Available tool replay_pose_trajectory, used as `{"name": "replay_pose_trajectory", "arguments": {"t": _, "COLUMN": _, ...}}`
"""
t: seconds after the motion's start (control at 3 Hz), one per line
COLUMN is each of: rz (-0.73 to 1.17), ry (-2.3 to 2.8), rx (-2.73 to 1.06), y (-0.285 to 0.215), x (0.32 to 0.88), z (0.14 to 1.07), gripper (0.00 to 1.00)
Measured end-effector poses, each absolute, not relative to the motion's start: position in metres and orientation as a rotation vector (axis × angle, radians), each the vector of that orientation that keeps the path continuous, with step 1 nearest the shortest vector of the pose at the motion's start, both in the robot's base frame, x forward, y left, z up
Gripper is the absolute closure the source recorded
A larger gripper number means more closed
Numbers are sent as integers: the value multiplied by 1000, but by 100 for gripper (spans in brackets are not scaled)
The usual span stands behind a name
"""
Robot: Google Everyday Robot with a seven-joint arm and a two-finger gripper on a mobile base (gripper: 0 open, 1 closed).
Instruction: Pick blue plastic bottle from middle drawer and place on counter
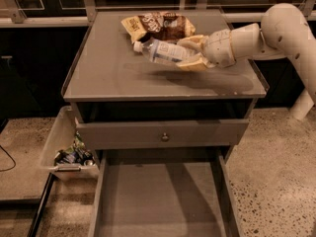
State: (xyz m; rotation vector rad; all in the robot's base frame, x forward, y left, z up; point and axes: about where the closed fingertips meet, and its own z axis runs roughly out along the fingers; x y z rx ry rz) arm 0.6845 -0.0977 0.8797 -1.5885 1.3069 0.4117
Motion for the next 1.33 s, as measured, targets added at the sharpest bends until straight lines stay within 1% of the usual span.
{"name": "replay_pose_trajectory", "arguments": {"t": 0.33, "rz": 521, "ry": 1349, "rx": -1522, "y": -94, "x": 700, "z": 868, "gripper": 100}}
{"name": "replay_pose_trajectory", "arguments": {"t": 0.67, "rz": 557, "ry": 1381, "rx": -1514, "y": -89, "x": 709, "z": 866, "gripper": 100}}
{"name": "replay_pose_trajectory", "arguments": {"t": 1.0, "rz": 519, "ry": 1407, "rx": -1544, "y": -88, "x": 711, "z": 870, "gripper": 91}}
{"name": "replay_pose_trajectory", "arguments": {"t": 1.33, "rz": 516, "ry": 1409, "rx": -1546, "y": -88, "x": 711, "z": 870, "gripper": 75}}
